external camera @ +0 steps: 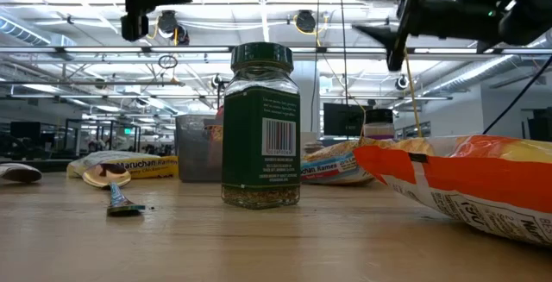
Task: Pick & Place Food Item
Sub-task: Put the yellow noodle pack into the bottom black bin
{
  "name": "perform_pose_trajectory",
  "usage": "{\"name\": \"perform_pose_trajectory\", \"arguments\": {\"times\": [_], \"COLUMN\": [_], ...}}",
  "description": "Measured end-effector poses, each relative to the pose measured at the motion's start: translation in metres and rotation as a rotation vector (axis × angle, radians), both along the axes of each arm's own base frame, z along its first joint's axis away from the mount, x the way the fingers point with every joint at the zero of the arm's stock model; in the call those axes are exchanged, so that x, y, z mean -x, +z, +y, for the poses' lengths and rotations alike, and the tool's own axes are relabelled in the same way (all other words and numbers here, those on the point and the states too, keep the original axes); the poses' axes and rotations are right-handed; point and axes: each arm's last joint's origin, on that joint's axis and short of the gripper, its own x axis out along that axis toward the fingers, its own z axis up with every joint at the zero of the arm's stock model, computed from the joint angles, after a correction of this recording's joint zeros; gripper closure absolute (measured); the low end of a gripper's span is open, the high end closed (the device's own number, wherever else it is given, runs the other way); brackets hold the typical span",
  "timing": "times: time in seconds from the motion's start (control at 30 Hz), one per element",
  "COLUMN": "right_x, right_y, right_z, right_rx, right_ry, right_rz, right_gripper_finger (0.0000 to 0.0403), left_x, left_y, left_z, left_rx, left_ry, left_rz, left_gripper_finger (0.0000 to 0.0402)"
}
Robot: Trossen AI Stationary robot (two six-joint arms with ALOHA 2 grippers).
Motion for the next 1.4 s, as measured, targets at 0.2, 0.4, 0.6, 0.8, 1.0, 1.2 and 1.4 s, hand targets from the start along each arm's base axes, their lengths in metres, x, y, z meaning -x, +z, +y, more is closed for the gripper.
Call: {"name": "perform_pose_trajectory", "arguments": {"times": [0.2, 0.4, 0.6, 0.8, 1.0, 1.2, 1.4], "right_x": [0.001, -0.015, -0.032, -0.038, -0.039, -0.04, -0.04], "right_y": [0.017, 0.03, 0.043, 0.048, 0.048, 0.048, 0.048], "right_z": [0.032, 0.068, 0.093, 0.094, 0.084, 0.065, 0.046], "right_rx": [0.075, 0.179, 0.318, 0.343, 0.317, 0.296, 0.261], "right_ry": [0.09, 0.098, 0.085, 0.082, 0.039, -0.087, -0.163], "right_rz": [-0.078, 0.043, 0.197, 0.205, 0.213, 0.236, 0.244], "right_gripper_finger": [0.0195, 0.0195, 0.0195, 0.0195, 0.0195, 0.0195, 0.0195], "left_x": [-0.014, -0.027, -0.034, -0.031, -0.021, -0.001, 0.018], "left_y": [-0.002, -0.007, -0.013, -0.025, -0.039, -0.055, -0.053], "left_z": [-0.006, -0.006, -0.007, -0.001, 0.018, 0.049, 0.083], "left_rx": [-0.014, -0.013, -0.042, -0.033, -0.012, 0.066, 0.05], "left_ry": [0.023, 0.021, 0.007, -0.044, -0.114, -0.146, -0.091], "left_rz": [0.011, 0.005, 0.044, 0.162, 0.33, 0.497, 0.506], "left_gripper_finger": [0.0275, 0.0275, 0.0275, 0.0275, 0.0275, 0.0275, 0.0275]}}
